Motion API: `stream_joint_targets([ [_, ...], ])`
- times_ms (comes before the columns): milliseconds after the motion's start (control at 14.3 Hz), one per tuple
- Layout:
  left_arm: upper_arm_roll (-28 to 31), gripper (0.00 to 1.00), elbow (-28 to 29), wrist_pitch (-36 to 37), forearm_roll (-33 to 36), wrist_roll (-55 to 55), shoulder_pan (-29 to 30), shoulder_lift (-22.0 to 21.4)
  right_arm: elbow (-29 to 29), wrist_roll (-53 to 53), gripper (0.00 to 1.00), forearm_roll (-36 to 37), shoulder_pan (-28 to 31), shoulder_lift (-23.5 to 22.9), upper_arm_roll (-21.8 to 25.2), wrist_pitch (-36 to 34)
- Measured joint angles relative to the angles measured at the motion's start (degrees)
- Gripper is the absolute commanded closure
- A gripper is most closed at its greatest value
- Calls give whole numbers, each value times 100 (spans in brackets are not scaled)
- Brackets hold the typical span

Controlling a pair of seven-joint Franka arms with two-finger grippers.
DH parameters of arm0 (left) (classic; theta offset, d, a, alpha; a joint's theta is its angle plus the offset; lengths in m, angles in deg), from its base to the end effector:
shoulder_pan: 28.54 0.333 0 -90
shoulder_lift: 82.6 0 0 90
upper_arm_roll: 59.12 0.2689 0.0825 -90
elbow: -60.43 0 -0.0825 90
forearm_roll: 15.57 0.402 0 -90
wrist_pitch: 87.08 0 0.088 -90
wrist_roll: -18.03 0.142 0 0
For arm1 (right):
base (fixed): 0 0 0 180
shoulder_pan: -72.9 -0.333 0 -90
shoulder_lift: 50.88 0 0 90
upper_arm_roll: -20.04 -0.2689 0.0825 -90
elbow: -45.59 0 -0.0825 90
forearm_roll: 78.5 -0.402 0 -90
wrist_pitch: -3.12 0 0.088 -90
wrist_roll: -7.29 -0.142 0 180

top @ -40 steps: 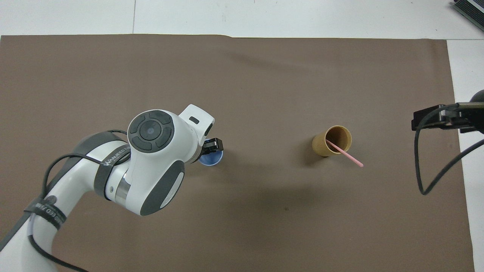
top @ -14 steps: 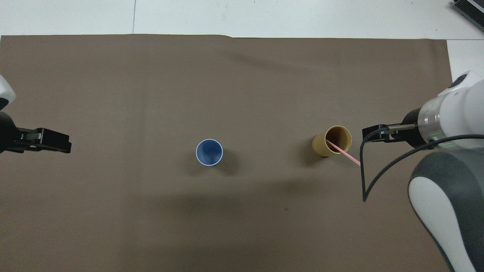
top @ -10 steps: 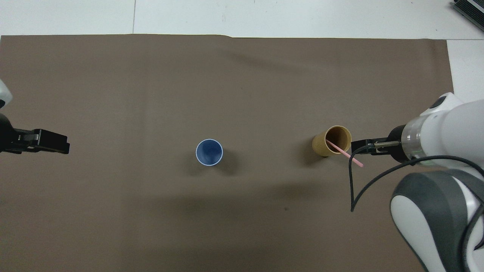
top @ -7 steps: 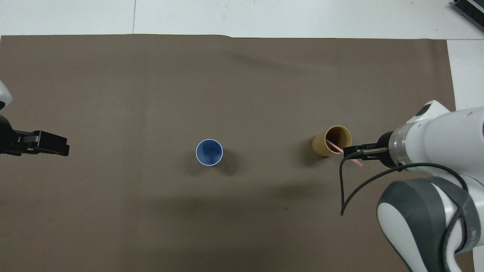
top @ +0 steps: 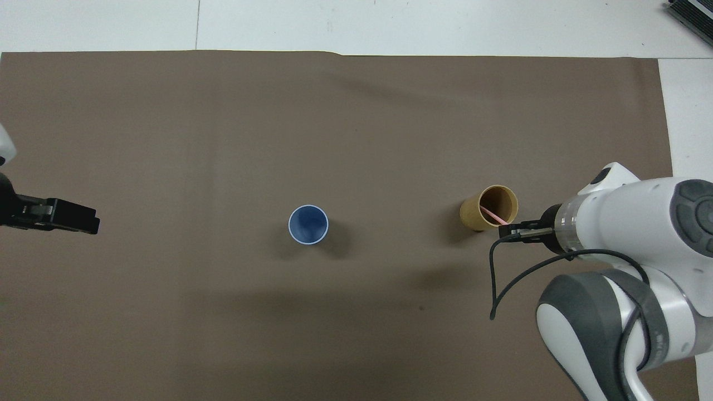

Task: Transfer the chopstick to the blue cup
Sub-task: 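Grasp the pink stick and pull it out with the right gripper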

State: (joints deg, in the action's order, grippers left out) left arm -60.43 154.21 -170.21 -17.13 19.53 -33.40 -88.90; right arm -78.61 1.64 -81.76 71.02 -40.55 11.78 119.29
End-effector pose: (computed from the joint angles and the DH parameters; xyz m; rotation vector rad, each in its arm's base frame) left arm 0.5239 -0.0613 0.5612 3.1106 -0.2116 -0.1199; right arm 0.5186 0.0980 0.3858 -3.1093 -0.0815 -0.0540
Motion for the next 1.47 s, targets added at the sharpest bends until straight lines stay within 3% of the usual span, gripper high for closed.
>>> stream_joint_targets([
  [420,0,0,0,4,0,1,0,0,-203,187,98,-72,6,29,39,156],
  [981,1,0,-1,-2,0,1,0,-9,-114,189,100,-220,8,79,45,223],
  [1191,3,0,-1,-2,0,1,0,-13,275,127,100,-238,14,87,55,-11],
  [1471,4,0,-1,-2,0,1,0,-15,1051,-84,100,-240,17,66,56,-843],
])
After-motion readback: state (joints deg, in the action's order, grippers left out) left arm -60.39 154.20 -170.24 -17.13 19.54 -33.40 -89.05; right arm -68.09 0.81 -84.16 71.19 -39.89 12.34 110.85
